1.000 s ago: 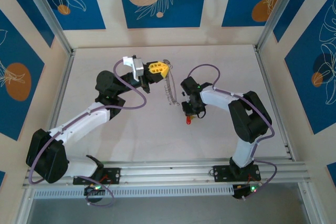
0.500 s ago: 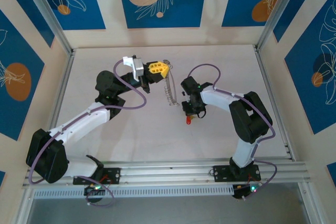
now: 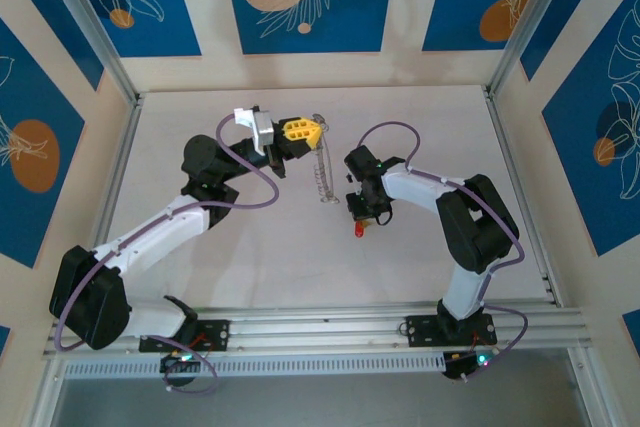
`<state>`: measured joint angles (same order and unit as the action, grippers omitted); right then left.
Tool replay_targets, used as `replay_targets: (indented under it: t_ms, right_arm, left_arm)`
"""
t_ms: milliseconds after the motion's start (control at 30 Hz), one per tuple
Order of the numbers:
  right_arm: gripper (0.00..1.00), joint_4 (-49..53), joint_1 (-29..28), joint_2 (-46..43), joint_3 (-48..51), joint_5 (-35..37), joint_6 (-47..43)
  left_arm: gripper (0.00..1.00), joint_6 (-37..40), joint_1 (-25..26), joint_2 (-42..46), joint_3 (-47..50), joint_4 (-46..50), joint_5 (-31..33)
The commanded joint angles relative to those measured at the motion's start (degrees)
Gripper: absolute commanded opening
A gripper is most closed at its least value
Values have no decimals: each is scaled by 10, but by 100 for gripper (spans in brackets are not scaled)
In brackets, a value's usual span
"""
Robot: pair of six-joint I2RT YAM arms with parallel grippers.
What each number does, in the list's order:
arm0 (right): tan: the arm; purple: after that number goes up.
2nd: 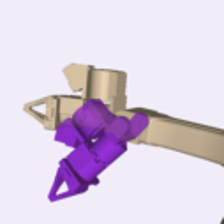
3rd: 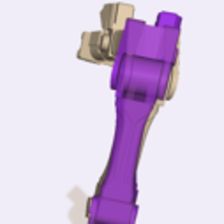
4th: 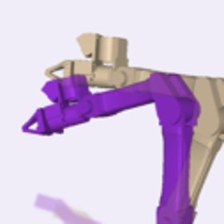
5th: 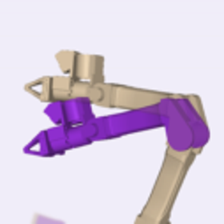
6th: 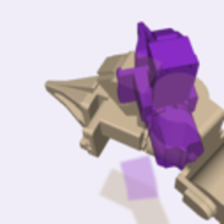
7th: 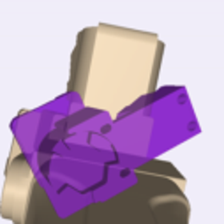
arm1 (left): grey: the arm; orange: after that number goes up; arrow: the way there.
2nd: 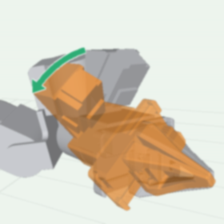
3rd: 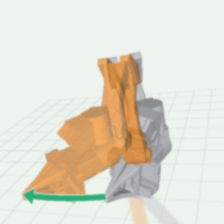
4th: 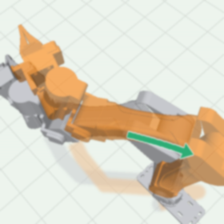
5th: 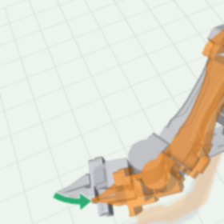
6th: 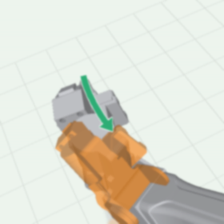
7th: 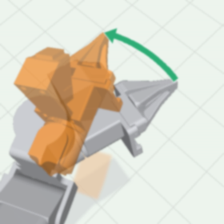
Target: Put the keys on the keyring
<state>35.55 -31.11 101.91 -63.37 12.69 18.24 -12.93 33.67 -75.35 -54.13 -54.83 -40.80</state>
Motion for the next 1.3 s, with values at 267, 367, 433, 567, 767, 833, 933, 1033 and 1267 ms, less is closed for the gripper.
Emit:
replay_targets:
  t_ms: [267,367,433,567,767,833,933,1033,1267]
  right_arm:
    - [9,1,-1,15,-4,-13,0]
    - [3,1,-1,19,-3,-15,0]
    - [0,1,-1,17,-3,-15,-3]
    - [0,6,1,-2,-5,-14,-7]
    - [0,0,19,-86,-8,-48,-6]
    - [0,-11,32,-124,-10,-75,-6]
    - [0,-40,56,-183,-9,-130,-6]
    - [0,-94,88,-239,-2,-212,-5]
    - [0,-250,165,-320,18,-389,56]
  left_arm:
    - [0,14,6,20,2,-24,5]
    - [0,14,6,20,2,-23,5]
    - [0,14,6,21,2,-22,6]
    - [0,16,6,21,0,-18,6]
    - [0,21,6,19,-2,-4,10]
    - [0,24,7,18,-3,2,14]
    - [0,29,7,16,-3,12,24]
    - [0,37,6,14,-1,31,47]
    - [0,59,7,6,-3,61,82]
